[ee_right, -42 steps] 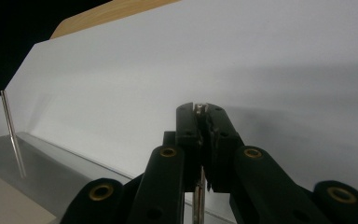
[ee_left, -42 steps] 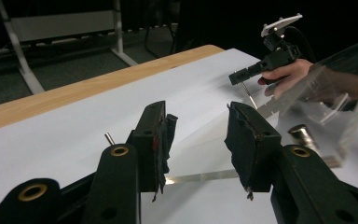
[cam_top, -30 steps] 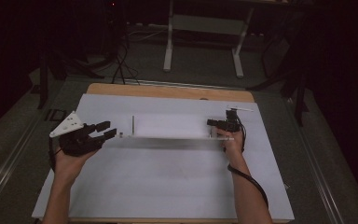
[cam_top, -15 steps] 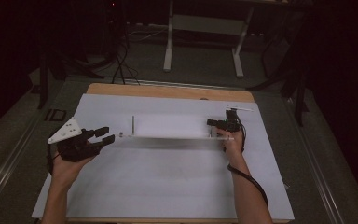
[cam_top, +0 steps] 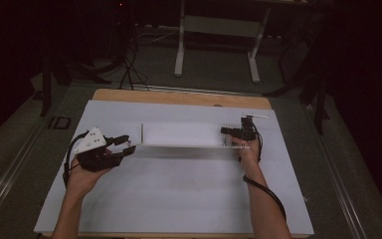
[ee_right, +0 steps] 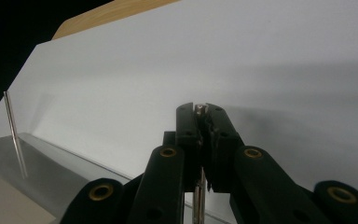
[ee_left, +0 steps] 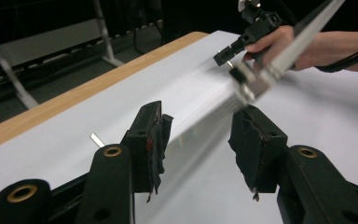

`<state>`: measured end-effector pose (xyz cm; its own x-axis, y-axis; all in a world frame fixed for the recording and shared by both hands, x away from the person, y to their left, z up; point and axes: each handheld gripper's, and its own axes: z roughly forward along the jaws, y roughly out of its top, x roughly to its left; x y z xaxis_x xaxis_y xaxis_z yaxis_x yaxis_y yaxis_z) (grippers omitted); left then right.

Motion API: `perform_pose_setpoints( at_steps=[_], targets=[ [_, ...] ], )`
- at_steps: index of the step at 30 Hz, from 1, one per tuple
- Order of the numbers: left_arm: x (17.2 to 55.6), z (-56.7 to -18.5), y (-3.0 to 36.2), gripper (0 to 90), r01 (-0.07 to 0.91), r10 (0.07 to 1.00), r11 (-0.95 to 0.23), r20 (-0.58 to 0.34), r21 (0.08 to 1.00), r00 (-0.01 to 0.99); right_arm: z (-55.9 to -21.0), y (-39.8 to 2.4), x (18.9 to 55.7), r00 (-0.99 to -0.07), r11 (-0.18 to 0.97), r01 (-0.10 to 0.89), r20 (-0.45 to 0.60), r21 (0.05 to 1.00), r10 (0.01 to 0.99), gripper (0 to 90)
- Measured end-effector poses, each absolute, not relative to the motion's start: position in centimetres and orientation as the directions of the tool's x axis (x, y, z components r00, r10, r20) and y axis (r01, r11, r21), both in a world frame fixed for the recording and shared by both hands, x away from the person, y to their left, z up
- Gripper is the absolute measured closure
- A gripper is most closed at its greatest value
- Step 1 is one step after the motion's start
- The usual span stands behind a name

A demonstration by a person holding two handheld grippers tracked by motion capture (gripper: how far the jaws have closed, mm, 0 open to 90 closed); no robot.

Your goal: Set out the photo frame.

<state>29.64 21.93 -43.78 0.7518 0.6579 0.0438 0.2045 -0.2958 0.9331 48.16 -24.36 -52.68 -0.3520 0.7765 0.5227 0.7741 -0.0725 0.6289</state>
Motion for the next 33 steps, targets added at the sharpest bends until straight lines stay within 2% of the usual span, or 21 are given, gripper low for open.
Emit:
perform_pose_setpoints(
  at_steps=[5,13,18,22,25,33],
  targets=[
    [30.2,-44.0,21.1,53.7,0.181,0.654,-0.306,0.068,0.935,0.754,-52.7,-24.4,48.2,-0.350,-0.073,0.775,0.523,0.628,0.778,85.5],
    [30.7,-43.8,21.2,55.2,0.186,0.650,-0.295,0.054,0.937,0.758,-52.6,-24.2,48.2,-0.353,-0.060,0.771,0.504,0.634,0.788,85.0],
    [30.8,-43.7,21.2,55.2,0.193,0.648,-0.292,0.045,0.937,0.760,-52.4,-23.9,48.1,-0.375,-0.020,0.753,0.454,0.657,0.809,83.9],
    [30.9,-43.7,21.3,55.3,0.197,0.648,-0.290,0.041,0.936,0.760,-52.1,-23.7,48.0,-0.386,0.019,0.745,0.408,0.667,0.827,80.5],
    [31.0,-43.6,21.3,55.2,0.198,0.652,-0.285,0.038,0.938,0.757,-51.4,-23.7,47.8,-0.417,0.059,0.723,0.368,0.688,0.831,73.4],
    [31.3,-43.5,21.2,55.1,0.201,0.662,-0.269,0.029,0.942,0.749,-50.0,-24.4,47.0,-0.461,0.095,0.682,0.326,0.725,0.825,67.9]
  ],
)
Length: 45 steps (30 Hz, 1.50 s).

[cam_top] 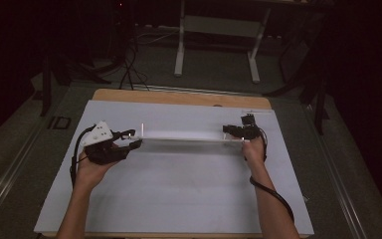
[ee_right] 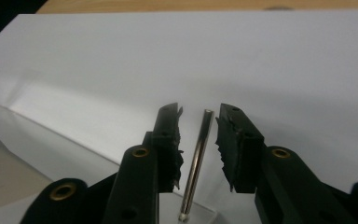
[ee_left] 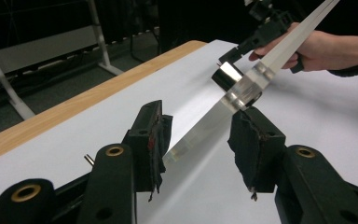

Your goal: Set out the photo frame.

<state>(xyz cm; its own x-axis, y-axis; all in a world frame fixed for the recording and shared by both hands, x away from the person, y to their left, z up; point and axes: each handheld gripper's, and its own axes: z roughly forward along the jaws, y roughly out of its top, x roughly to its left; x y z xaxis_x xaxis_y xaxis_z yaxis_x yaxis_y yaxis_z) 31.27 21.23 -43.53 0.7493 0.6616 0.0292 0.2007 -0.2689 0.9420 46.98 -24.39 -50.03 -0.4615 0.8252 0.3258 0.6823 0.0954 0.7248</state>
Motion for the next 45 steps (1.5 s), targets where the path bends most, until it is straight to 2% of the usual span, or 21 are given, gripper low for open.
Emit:
perform_pose_setpoints(
  at_steps=[10,16,22,31,36,40,45],
  targets=[
    [31.8,-43.3,21.2,54.7,0.208,0.676,-0.248,0.015,0.946,0.737,-48.3,-24.7,45.2,-0.532,0.198,0.611,0.213,0.766,0.819,63.9],
    [32.1,-43.2,21.2,54.6,0.215,0.681,-0.238,0.005,0.947,0.732,-47.2,-25.3,44.5,-0.539,0.221,0.582,0.168,0.782,0.825,60.8],
    [32.4,-43.1,21.2,54.4,0.223,0.685,-0.230,-0.006,0.947,0.729,-46.4,-25.4,43.8,-0.533,0.284,0.559,0.075,0.779,0.843,56.5],
    [32.8,-43.0,21.3,54.0,0.232,0.690,-0.212,-0.023,0.949,0.723,-45.4,-26.5,42.7,-0.550,0.306,0.541,0.054,0.784,0.833,41.4],
    [32.9,-42.9,21.3,53.9,0.237,0.691,-0.207,-0.030,0.949,0.723,-45.0,-27.2,42.2,-0.568,0.318,0.530,0.050,0.786,0.822,28.9],
    [33.1,-42.9,21.3,53.8,0.240,0.691,-0.202,-0.035,0.950,0.722,-44.8,-27.1,41.8,-0.560,0.332,0.527,0.026,0.782,0.828,28.4],
    [33.1,-42.9,21.3,53.8,0.242,0.689,-0.200,-0.039,0.949,0.724,-44.7,-27.5,41.7,-0.544,0.321,0.536,0.029,0.781,0.838,19.0]
  ],
)
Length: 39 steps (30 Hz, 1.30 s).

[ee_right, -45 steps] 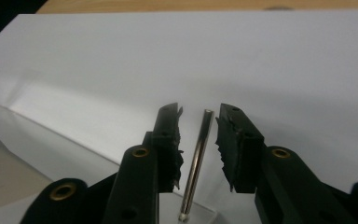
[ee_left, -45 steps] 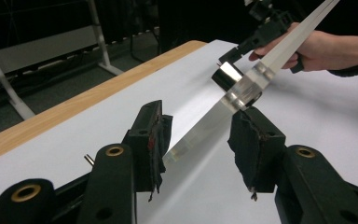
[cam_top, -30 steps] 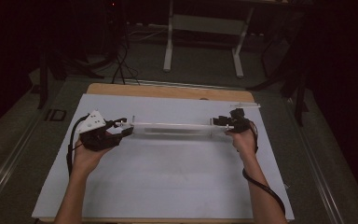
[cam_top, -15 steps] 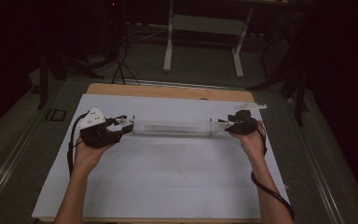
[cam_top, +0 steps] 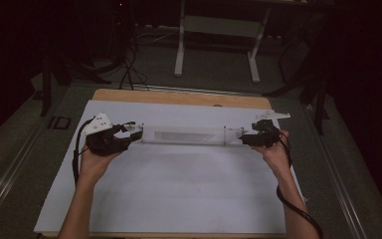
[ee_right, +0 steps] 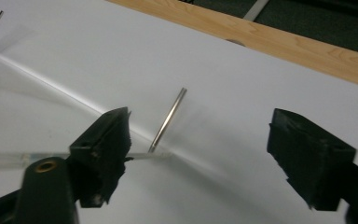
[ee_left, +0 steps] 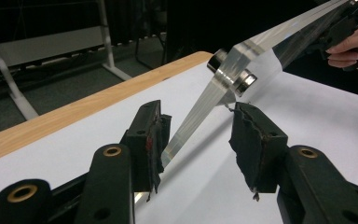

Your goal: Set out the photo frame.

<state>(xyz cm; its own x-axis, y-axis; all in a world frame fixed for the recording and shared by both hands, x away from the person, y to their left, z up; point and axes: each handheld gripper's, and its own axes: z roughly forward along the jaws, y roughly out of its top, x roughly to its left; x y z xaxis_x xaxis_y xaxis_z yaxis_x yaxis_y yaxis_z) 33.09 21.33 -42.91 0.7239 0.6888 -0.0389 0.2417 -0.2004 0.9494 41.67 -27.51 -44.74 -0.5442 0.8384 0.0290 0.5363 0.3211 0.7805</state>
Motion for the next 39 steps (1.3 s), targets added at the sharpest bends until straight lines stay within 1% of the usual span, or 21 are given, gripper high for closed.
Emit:
perform_pose_setpoints(
  at_steps=[7,13,18,22,26,29,30,33,36,37,39],
  targets=[
    [33.3,-42.9,21.4,53.7,0.246,0.690,-0.192,-0.047,0.950,0.722,-45.1,-28.0,41.4,-0.547,0.320,0.544,0.038,0.776,0.836,10.7],
    [33.4,-42.8,21.4,53.7,0.249,0.690,-0.189,-0.052,0.950,0.722,-45.1,-28.0,41.3,-0.544,0.320,0.544,0.037,0.776,0.838,9.2],
    [33.6,-42.8,21.4,53.7,0.251,0.689,-0.185,-0.056,0.950,0.722,-45.2,-28.1,41.2,-0.542,0.328,0.567,0.043,0.755,0.839,8.0],
    [33.6,-42.8,21.4,53.7,0.252,0.690,-0.181,-0.060,0.951,0.721,-45.4,-28.1,40.8,-0.540,0.343,0.564,0.022,0.751,0.841,8.3],
    [33.7,-42.8,21.4,53.7,0.255,0.690,-0.178,-0.064,0.951,0.721,-45.3,-28.0,40.4,-0.566,0.361,0.540,0.011,0.760,0.825,16.6],
    [33.8,-42.8,21.4,53.7,0.254,0.692,-0.176,-0.064,0.951,0.719,-45.1,-27.7,39.8,-0.602,0.381,0.511,0.005,0.771,0.798,26.9],
    [33.8,-42.8,21.4,53.7,0.254,0.692,-0.175,-0.065,0.951,0.719,-45.0,-27.7,39.6,-0.622,0.387,0.497,0.008,0.777,0.783,33.2],
    [33.8,-42.8,21.4,53.7,0.254,0.693,-0.172,-0.066,0.952,0.718,-44.6,-27.4,38.9,-0.661,0.394,0.458,0.008,0.797,0.751,45.5],
    [33.8,-42.8,21.4,53.7,0.253,0.693,-0.172,-0.066,0.952,0.717,-44.0,-27.1,38.5,-0.686,0.387,0.415,0.004,0.824,0.727,50.0],
    [33.9,-42.8,21.4,53.7,0.253,0.694,-0.172,-0.065,0.952,0.717,-43.8,-27.0,38.4,-0.697,0.385,0.397,0.001,0.833,0.717,50.1],
    [33.9,-42.8,21.4,53.7,0.252,0.695,-0.171,-0.065,0.952,0.716,-43.4,-26.7,38.2,-0.704,0.381,0.373,-0.010,0.846,0.710,47.6]
  ],
)
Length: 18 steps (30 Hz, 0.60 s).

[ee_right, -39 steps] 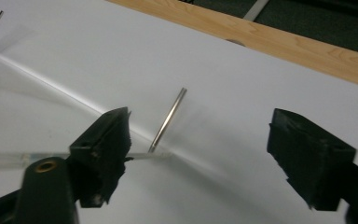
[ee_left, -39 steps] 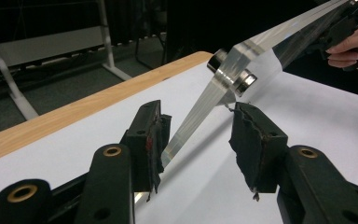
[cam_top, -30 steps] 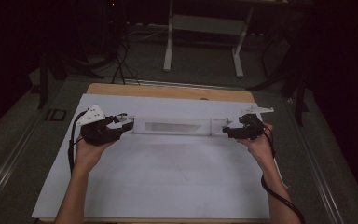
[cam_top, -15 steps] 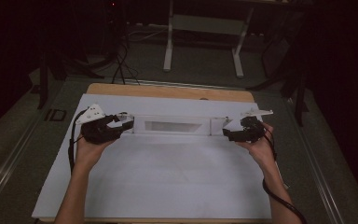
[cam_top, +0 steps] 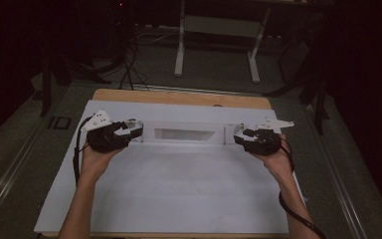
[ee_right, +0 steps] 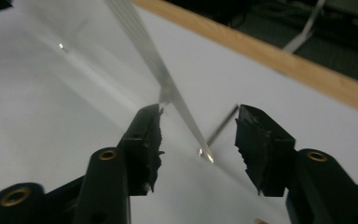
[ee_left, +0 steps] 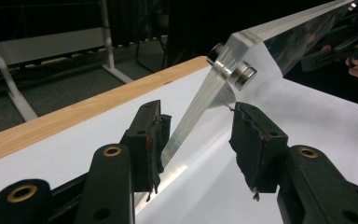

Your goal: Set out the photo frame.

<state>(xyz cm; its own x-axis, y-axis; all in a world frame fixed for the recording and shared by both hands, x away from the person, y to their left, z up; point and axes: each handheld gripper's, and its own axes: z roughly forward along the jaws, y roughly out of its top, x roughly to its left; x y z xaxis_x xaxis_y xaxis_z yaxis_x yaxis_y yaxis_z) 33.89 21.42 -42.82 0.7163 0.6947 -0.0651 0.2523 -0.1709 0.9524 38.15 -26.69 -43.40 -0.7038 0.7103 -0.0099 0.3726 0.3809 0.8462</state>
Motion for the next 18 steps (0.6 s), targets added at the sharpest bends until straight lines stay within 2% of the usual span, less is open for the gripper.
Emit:
perform_pose_setpoints(
  at_steps=[6,18],
  targets=[
    [34.0,-42.8,21.4,53.6,0.248,0.703,-0.162,-0.065,0.955,0.709,-42.8,-25.7,37.9,-0.723,0.389,0.315,-0.047,0.866,0.689,49.6],
    [34.3,-42.9,20.8,53.6,0.220,0.743,-0.162,-0.027,0.962,0.668,-43.0,-25.0,38.2,-0.723,0.364,0.295,-0.043,0.884,0.690,56.4]
  ],
)
